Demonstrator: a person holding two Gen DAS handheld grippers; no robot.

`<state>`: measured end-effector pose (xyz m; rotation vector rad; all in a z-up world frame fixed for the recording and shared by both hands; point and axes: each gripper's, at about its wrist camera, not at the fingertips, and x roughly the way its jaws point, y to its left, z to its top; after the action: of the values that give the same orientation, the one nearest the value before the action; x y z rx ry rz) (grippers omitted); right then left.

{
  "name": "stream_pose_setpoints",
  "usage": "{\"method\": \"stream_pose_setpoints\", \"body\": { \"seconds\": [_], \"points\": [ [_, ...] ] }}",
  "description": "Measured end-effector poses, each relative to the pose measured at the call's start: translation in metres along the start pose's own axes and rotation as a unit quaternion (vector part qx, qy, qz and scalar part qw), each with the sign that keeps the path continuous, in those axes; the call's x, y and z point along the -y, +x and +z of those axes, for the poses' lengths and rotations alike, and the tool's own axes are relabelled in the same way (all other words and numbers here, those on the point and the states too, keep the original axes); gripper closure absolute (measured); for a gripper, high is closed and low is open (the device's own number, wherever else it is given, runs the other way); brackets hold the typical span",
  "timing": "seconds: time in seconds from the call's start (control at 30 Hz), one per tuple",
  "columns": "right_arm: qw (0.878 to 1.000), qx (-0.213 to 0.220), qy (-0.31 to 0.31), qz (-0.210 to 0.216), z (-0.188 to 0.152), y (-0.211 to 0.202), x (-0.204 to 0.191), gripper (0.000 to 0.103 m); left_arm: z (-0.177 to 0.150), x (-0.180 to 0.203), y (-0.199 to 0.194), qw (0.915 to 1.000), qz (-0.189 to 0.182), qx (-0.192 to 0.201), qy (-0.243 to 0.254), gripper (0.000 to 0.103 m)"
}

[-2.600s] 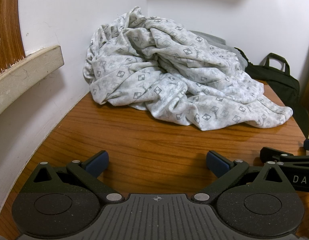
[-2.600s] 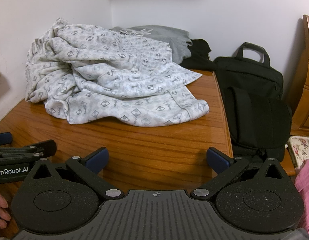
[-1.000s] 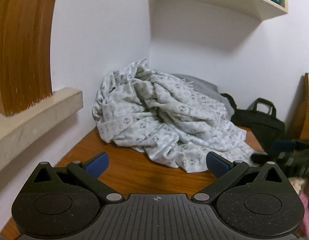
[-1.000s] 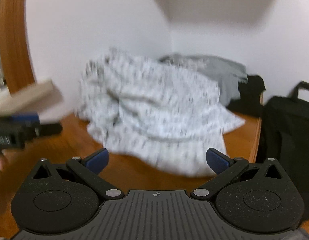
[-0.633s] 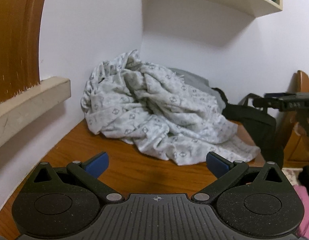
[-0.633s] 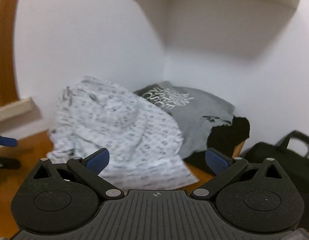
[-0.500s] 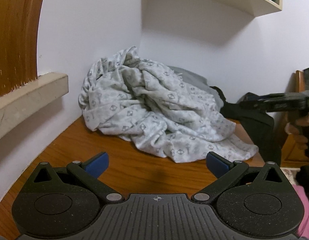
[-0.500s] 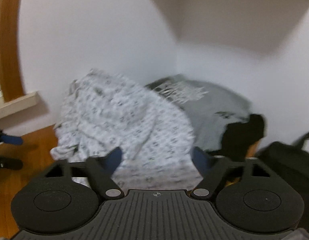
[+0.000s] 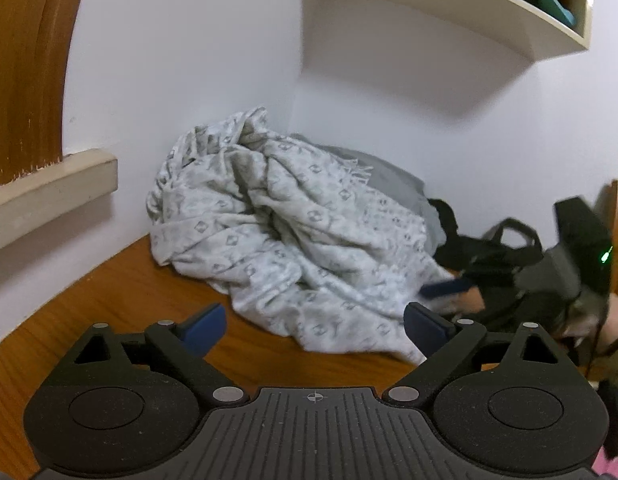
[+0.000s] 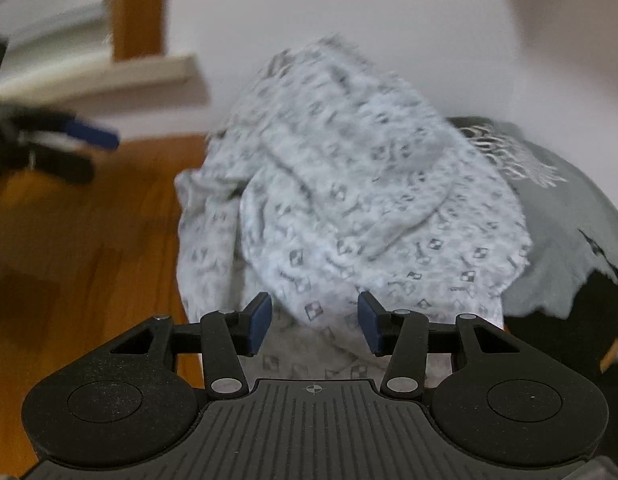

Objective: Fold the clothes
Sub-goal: 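Reach both grippers into the white shirt pile and close on the fabric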

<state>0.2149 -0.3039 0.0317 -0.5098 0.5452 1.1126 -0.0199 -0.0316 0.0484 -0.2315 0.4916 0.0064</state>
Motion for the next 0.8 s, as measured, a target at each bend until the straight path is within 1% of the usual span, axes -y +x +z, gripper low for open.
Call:
{"method": "stream_pose_setpoints", "body": {
  "seconds": [0.03,0.07,0.1,0.13,0.17,0.23,0.3,0.4,0.43,0.47,0.53,0.57,0.7,0.73,0.8],
  "points": [
    [1.000,-0.006,-0.008,0.005,0.000,0.003,0.002,0.067,0.002,0.003,0.001,1.0000,0.006,0.001,0.001,0.007],
    [1.000,-0.005,-0.017,0.003,0.001,0.004,0.004,0.082,0.004,0.007,0.003,0.9999,0.011,0.002,0.002,0.007],
    [1.000,-0.002,-0.024,0.000,0.003,0.005,0.006,0.095,0.007,0.009,0.004,0.9998,0.017,0.003,0.004,0.007],
    [1.000,0.009,-0.023,-0.003,0.008,0.002,0.010,0.095,0.009,0.012,0.006,0.9997,0.021,0.004,0.007,0.007],
    [0.999,0.028,-0.017,-0.008,0.016,-0.004,0.016,0.098,0.012,0.015,0.007,0.9996,0.025,0.005,0.009,0.007],
    [0.998,0.065,-0.003,-0.015,0.031,-0.015,0.029,0.098,0.018,0.019,0.011,0.9993,0.034,0.012,0.013,0.007],
    [0.995,0.096,0.017,-0.013,0.047,-0.027,0.045,0.098,0.024,0.024,0.020,0.9989,0.041,0.012,0.020,0.007],
    [0.991,0.125,0.043,-0.008,0.066,-0.039,0.066,0.098,0.032,0.034,0.035,0.9981,0.048,0.015,0.036,0.007],
    [0.990,0.134,0.050,-0.008,0.072,-0.043,0.072,0.098,0.034,0.038,0.041,0.9979,0.048,0.014,0.041,0.012],
    [0.989,0.140,0.055,-0.007,0.076,-0.045,0.076,0.098,0.036,0.041,0.047,0.9976,0.049,0.014,0.046,0.026],
    [0.988,0.142,0.057,-0.006,0.076,-0.042,0.080,0.098,0.040,0.048,0.063,0.9976,0.046,0.005,0.050,0.043],
    [0.988,0.143,0.057,-0.005,0.077,-0.041,0.081,0.098,0.041,0.052,0.071,0.9979,0.043,0.000,0.050,0.046],
    [0.987,0.148,0.061,-0.003,0.078,-0.035,0.088,0.098,0.042,0.069,0.103,0.9976,0.038,-0.007,0.057,0.046],
    [0.987,0.149,0.062,-0.002,0.078,-0.034,0.090,0.098,0.042,0.073,0.111,0.9970,0.045,-0.010,0.063,0.046],
    [0.987,0.150,0.064,-0.001,0.078,-0.032,0.093,0.098,0.039,0.080,0.126,0.9940,0.074,-0.015,0.080,0.046]
  ]
}}
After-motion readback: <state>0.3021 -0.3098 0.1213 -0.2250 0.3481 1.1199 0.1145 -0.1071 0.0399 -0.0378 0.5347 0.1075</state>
